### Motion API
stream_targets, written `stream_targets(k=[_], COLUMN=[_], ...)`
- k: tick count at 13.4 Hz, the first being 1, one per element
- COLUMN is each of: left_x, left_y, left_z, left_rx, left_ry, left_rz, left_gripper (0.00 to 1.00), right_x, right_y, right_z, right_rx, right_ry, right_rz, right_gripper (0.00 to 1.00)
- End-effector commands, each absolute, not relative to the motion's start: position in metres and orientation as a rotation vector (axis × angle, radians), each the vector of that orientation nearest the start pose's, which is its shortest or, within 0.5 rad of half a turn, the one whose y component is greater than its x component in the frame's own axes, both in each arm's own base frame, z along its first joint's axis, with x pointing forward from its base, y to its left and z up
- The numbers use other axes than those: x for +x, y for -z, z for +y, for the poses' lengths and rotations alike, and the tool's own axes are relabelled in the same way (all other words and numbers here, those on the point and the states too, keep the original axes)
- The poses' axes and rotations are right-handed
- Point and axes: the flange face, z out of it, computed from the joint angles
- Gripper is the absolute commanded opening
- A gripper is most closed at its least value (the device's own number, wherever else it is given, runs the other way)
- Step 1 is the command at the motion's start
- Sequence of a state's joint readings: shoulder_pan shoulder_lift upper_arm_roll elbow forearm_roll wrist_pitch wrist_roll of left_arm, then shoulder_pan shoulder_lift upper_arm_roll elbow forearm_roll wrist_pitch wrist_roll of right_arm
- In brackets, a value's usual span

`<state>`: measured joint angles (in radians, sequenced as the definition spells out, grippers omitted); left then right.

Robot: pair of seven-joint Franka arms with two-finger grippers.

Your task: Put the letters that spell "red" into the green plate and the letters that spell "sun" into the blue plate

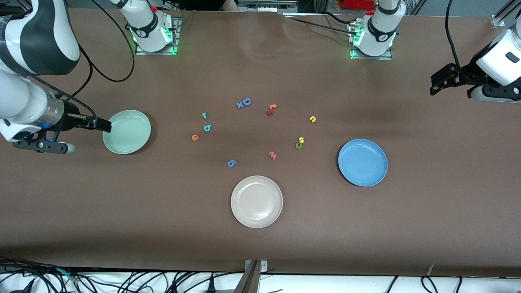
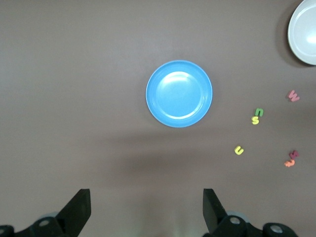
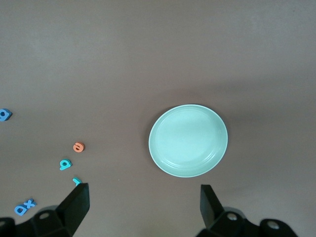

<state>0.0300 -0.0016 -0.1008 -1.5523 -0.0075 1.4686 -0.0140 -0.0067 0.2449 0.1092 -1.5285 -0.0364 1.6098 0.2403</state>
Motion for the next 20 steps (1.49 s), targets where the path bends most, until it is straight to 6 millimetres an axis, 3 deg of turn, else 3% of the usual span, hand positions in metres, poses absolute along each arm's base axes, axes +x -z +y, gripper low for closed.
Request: stream_targets(k=[1,5,7,11,14,17,19,20], left_x=[0.545,0.552,0.555,0.584,0.6,0.588,0.569,0.551], left_y=[-0.62,-0.604,-0.593,-0.503,-0.474,-0.434,-0.401,-0.394], left_z=[-0.046,-0.061,-0.086,-0.152,-0.197,-0.25,-0.258,-0.272], left_rx=[-3.133,-3.135,-3.119,-3.08,-3.107,-3.083,-3.072,-3.073], left_ry=[-0.164,-0.205,-0.23,-0.416,-0.285,-0.316,-0.346,-0.322], left_rz=[0.137,0.181,0.249,0.392,0.444,0.473,0.48,0.524], left_gripper=[1.0,1.0,1.0,1.0,1.0,1.0,1.0,1.0], right_x=[0.612,0.612,0.612,0.612,0.612,0.61,0.608,0.608], right_y=[-0.508,-0.508,-0.508,-0.508,-0.507,-0.501,-0.485,-0.474], right_z=[0.052,0.052,0.052,0.049,0.053,0.094,0.134,0.151], right_rx=[-3.164,-3.164,-3.169,-3.203,-3.202,-3.205,-3.206,-3.195], right_ry=[-0.256,-0.258,-0.255,-0.249,-0.251,-0.252,-0.267,-0.274], right_rz=[0.208,0.206,0.208,0.201,0.196,0.216,0.278,0.316], right_gripper=[1.0,0.99,0.99,0.99,0.99,0.99,0.99,0.99])
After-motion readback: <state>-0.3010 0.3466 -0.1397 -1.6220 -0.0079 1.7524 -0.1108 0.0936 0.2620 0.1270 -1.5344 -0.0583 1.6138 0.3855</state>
